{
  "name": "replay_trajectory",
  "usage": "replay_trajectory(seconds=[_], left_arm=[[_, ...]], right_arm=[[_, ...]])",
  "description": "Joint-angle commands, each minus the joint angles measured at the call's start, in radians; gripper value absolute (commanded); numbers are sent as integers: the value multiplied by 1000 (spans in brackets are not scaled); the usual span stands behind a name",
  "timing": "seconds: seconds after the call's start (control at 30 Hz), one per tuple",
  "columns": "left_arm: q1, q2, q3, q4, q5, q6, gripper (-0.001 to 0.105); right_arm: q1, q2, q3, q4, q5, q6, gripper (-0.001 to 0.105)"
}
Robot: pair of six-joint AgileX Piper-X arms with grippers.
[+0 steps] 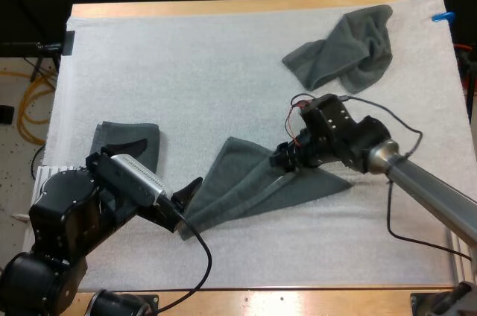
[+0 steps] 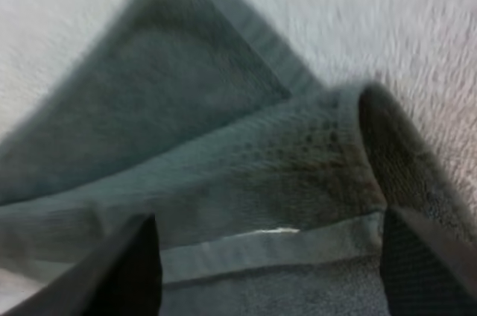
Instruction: Pick towel from pile fold and stack
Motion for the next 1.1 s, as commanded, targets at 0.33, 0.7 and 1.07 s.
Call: replay_trajectory(seconds=[0.33, 0.7, 1.07], left_arm=[[-3, -2, 4, 67, 11, 2, 105], [-3, -2, 4, 65, 11, 2, 105], [-3, -2, 4, 63, 11, 2, 105]], right_arm=[[-4, 198, -7, -33, -11, -6, 59], [-4, 207, -7, -72, 10, 37, 0], [-4, 15, -184, -241, 283, -68, 0]])
